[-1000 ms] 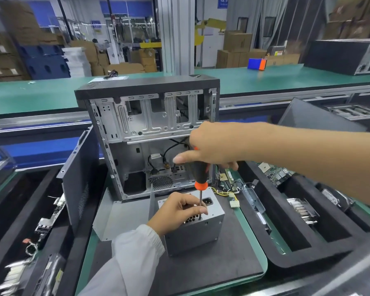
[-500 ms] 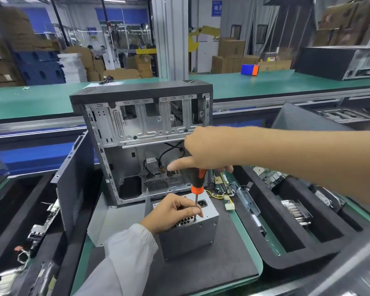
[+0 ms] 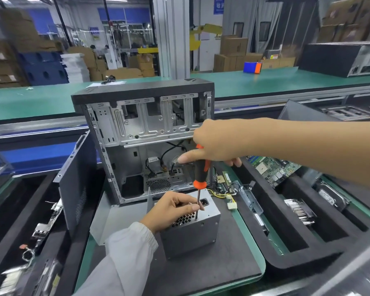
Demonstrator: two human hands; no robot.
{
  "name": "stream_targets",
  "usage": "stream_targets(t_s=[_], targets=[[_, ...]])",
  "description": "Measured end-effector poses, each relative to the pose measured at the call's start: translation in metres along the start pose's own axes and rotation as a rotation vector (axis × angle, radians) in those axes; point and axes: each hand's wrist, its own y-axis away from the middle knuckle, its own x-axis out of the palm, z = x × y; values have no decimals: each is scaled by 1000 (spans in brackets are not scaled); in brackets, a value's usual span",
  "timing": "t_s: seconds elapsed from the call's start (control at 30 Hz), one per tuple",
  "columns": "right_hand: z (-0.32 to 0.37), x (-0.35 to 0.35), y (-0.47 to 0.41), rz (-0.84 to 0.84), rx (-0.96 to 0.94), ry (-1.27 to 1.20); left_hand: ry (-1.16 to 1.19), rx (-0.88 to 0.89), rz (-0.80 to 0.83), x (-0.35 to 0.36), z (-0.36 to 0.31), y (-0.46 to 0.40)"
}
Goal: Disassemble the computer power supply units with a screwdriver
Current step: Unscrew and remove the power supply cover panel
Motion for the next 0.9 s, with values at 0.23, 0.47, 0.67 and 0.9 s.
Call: stream_targets(t_s=[0.23, 0.47, 0.67, 0.9], targets=[[-3, -15, 3, 158, -379, -17, 21, 7, 33, 1, -3, -1], [7, -6, -6, -21, -88, 188, -22, 5, 8, 1, -5, -1], [3, -24, 1, 224, -179, -242, -31, -12, 3, 2, -5, -2], [14, -18, -5, 199, -60, -247, -67, -34, 0, 0, -1, -2]])
